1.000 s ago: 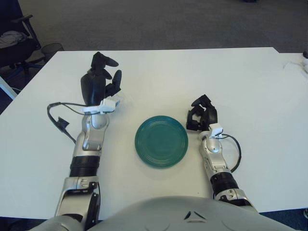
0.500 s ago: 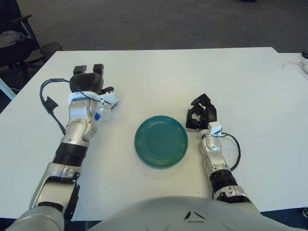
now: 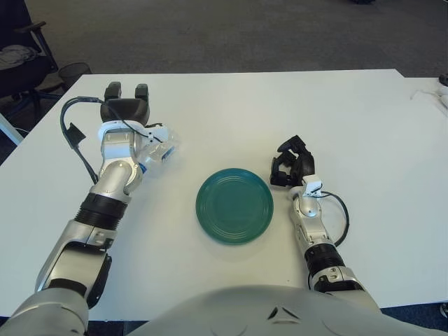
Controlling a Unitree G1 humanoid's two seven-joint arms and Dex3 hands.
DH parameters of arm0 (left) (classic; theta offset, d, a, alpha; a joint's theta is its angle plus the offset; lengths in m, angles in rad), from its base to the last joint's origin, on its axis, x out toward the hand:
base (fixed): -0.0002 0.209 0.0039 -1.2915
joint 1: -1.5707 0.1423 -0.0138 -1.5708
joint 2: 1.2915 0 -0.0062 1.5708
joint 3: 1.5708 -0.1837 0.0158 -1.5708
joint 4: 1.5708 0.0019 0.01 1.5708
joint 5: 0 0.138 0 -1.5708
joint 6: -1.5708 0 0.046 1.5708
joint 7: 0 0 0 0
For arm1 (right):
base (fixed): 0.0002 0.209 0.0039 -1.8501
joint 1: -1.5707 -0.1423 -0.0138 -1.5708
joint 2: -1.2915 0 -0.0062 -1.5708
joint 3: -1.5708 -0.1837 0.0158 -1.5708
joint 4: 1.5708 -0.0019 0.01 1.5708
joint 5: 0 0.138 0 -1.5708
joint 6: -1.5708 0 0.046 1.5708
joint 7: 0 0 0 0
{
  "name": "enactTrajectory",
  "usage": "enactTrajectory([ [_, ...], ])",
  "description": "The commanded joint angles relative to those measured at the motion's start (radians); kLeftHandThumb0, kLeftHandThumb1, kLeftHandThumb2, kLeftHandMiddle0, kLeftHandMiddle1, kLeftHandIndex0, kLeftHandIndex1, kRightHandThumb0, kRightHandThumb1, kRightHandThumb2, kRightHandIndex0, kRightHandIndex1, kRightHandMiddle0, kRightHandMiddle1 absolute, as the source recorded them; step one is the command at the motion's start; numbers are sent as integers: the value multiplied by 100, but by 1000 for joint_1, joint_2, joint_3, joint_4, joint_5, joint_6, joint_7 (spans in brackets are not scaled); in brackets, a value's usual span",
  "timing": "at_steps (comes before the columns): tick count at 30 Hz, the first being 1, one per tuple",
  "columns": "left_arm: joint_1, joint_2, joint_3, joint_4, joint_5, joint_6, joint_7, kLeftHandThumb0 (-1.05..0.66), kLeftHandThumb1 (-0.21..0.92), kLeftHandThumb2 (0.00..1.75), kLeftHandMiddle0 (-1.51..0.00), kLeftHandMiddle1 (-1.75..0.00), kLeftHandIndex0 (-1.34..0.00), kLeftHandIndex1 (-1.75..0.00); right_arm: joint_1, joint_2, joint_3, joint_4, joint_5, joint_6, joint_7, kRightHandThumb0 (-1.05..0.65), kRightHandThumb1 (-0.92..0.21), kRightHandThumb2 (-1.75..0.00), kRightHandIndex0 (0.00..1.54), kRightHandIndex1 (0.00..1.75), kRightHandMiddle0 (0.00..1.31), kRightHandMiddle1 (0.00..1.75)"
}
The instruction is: Put the bottle into the plate.
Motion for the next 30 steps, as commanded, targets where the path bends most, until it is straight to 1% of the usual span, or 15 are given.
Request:
enactTrajectory([
  [1, -30, 26, -32, 14, 22, 13, -50, -105, 92, 77, 0, 0, 0, 0, 95, 9, -18, 138, 10, 114, -11, 0, -8, -155, 84, 161, 56, 175],
  [5, -34, 32, -62, -13, 41, 18, -108, -105, 92, 78, 0, 0, 0, 0, 88, 9, -18, 147, 7, 117, -20, 0, -7, -156, 85, 160, 57, 175],
  [9, -27, 38, -74, -49, 53, 22, -148, -105, 92, 80, 0, 0, 0, 0, 82, 9, -18, 154, 6, 121, -25, 0, -6, -156, 86, 158, 58, 175],
  [13, 0, 58, -73, -141, 58, 9, -213, -105, 92, 82, -1, 0, 0, 0, 76, 10, -18, 162, 4, 121, -34, 0, -6, -156, 86, 158, 58, 175],
  [18, 23, 81, -61, -219, 28, -27, -251, -105, 92, 85, -5, -2, 0, 0, 67, 13, -20, 172, 5, 122, -44, 0, -5, -157, 87, 159, 59, 175],
  [23, 30, 91, -49, -248, -12, -56, -272, -105, 92, 89, -12, -5, -1, -1, 61, 13, -21, 181, 11, 111, -39, 0, -5, -157, 87, 158, 59, 175],
  [30, 25, 109, -42, -268, -48, -79, -329, -105, 92, 94, -17, -5, -3, -2, 57, 11, -16, 185, 0, 109, -45, 0, -6, -157, 86, 159, 58, 175],
])
